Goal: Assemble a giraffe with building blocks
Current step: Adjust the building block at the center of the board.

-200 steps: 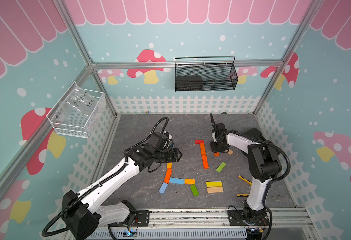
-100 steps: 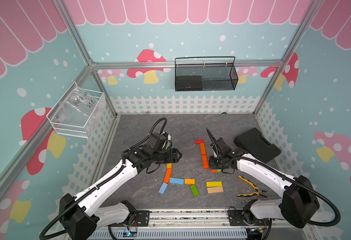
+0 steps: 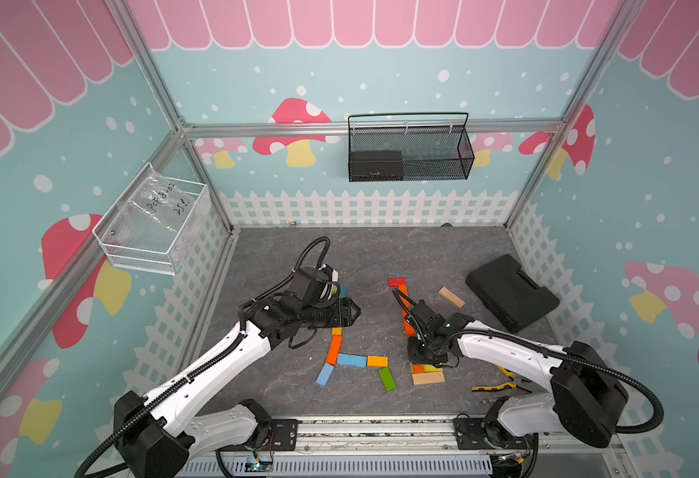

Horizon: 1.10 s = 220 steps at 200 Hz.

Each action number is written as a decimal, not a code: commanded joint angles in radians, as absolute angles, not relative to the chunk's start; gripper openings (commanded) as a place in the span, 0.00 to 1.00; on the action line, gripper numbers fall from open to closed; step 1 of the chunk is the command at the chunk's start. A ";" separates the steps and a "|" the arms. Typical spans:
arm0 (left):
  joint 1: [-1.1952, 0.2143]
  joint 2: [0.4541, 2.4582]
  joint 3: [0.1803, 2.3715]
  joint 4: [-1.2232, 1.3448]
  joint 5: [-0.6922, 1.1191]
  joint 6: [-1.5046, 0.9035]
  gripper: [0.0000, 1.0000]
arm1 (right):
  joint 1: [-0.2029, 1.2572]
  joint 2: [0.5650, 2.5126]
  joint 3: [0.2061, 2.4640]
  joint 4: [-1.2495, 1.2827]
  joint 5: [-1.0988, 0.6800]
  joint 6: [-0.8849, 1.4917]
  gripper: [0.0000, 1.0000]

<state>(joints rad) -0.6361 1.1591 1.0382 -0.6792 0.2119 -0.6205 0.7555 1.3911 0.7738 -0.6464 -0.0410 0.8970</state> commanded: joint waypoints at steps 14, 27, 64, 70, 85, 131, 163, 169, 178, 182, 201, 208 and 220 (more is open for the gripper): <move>-0.632 1.144 1.028 -0.675 0.209 -0.612 0.76 | 0.762 1.430 0.778 -0.602 -0.047 0.918 0.26; -0.632 1.144 1.028 -0.675 0.209 -0.612 0.76 | 0.762 1.453 0.781 -0.592 -0.052 0.908 0.26; -0.629 1.137 1.028 -0.683 0.199 -0.611 0.76 | 0.754 1.497 0.798 -0.587 -0.051 0.890 0.27; -0.629 1.135 1.028 -0.686 0.198 -0.611 0.76 | 0.749 1.499 0.800 -0.588 -0.051 0.887 0.27; -0.628 1.132 1.026 -0.687 0.194 -0.609 0.76 | 0.738 1.502 0.804 -0.588 -0.048 0.878 0.27; -0.619 1.130 1.026 -0.691 0.198 -0.607 0.76 | 0.712 1.497 0.817 -0.595 -0.043 0.862 0.26; -0.616 1.134 1.026 -0.691 0.201 -0.604 0.76 | 0.704 1.452 0.839 -0.633 -0.014 0.860 0.26; -0.615 1.134 1.026 -0.691 0.201 -0.604 0.76 | 0.703 1.439 0.839 -0.644 -0.003 0.863 0.26; -0.614 1.134 1.026 -0.691 0.201 -0.604 0.76 | 0.698 1.419 0.836 -0.657 0.009 0.865 0.25; -0.612 1.134 1.026 -0.691 0.201 -0.604 0.76 | 0.695 1.409 0.834 -0.664 0.015 0.867 0.25; -0.613 1.135 1.024 -0.690 0.201 -0.604 0.76 | 0.670 1.369 0.811 -0.673 0.042 0.869 0.25; -0.614 1.136 1.023 -0.688 0.202 -0.604 0.76 | 0.654 1.360 0.804 -0.672 0.049 0.867 0.25; -0.613 1.138 1.023 -0.686 0.204 -0.606 0.76 | 0.636 1.355 0.795 -0.665 0.060 0.859 0.24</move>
<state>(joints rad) -0.6201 1.1477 1.0382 -0.6800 0.2092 -0.6201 0.6685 1.3796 0.8135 -0.6357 0.0051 0.8642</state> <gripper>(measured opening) 0.756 0.312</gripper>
